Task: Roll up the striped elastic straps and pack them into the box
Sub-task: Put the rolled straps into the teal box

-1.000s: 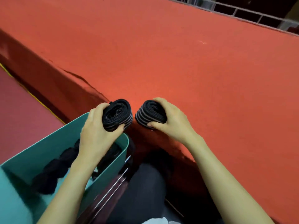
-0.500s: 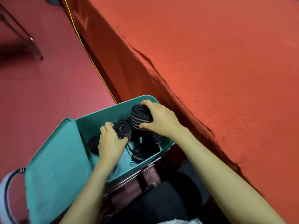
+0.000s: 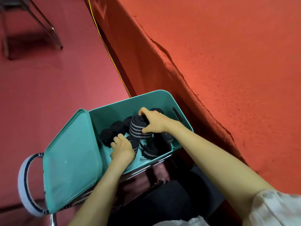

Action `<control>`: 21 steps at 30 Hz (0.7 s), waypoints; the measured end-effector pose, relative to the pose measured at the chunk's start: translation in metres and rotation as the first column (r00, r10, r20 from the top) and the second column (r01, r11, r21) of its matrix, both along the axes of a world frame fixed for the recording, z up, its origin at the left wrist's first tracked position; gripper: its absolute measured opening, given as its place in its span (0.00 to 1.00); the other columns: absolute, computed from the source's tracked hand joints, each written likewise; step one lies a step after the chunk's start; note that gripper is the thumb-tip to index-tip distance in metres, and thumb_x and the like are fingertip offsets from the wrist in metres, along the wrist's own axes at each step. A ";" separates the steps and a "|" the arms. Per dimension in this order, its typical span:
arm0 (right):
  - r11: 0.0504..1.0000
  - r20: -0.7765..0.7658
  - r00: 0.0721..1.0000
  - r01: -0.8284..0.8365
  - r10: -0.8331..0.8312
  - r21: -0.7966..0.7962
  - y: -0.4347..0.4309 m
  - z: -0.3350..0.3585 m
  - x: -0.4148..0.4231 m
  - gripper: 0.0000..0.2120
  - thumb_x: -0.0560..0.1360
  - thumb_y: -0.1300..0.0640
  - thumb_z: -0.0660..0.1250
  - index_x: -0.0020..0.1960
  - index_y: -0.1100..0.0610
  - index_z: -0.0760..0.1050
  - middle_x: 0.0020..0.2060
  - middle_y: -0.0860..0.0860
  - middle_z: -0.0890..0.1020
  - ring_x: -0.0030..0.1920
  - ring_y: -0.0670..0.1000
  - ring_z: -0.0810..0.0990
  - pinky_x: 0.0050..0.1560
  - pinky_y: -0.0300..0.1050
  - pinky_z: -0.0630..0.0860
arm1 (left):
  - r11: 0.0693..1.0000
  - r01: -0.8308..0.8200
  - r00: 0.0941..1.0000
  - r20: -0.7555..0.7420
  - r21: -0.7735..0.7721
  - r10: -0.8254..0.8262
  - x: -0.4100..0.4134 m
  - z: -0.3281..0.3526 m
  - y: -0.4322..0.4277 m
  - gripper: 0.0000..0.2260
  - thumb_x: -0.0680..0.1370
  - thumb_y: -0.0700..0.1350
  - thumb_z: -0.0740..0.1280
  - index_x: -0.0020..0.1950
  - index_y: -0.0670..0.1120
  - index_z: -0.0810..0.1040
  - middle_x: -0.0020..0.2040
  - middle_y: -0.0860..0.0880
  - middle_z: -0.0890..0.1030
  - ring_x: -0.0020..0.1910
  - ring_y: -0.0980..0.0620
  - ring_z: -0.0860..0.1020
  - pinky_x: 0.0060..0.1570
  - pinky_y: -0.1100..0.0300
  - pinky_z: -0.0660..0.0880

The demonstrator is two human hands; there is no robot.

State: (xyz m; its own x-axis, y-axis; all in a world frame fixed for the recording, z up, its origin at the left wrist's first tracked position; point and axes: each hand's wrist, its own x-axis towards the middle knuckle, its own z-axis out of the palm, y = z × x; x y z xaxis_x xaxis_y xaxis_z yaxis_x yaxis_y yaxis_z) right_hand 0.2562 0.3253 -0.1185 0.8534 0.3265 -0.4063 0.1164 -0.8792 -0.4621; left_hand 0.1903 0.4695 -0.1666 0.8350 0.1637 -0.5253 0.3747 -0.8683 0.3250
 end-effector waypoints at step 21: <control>0.985 -0.071 0.993 0.104 -0.095 0.141 -0.013 -0.015 -0.004 0.25 0.67 0.51 0.75 0.55 0.56 0.63 0.46 0.54 0.77 0.42 0.54 0.72 0.40 0.47 0.67 | 0.940 -0.201 0.839 0.447 -0.276 0.310 -0.011 0.011 0.009 0.24 0.70 0.36 0.72 0.61 0.40 0.63 0.62 0.41 0.65 0.62 0.42 0.63 0.52 0.44 0.69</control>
State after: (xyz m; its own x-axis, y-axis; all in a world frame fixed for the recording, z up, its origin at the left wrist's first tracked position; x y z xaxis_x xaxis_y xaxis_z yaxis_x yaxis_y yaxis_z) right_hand 0.2525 0.3123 -0.1338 0.8586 0.3002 -0.4156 -0.0020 -0.8086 -0.5883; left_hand 0.1790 0.4790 -0.1557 0.9335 0.3383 -0.1193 0.3243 -0.6538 0.6836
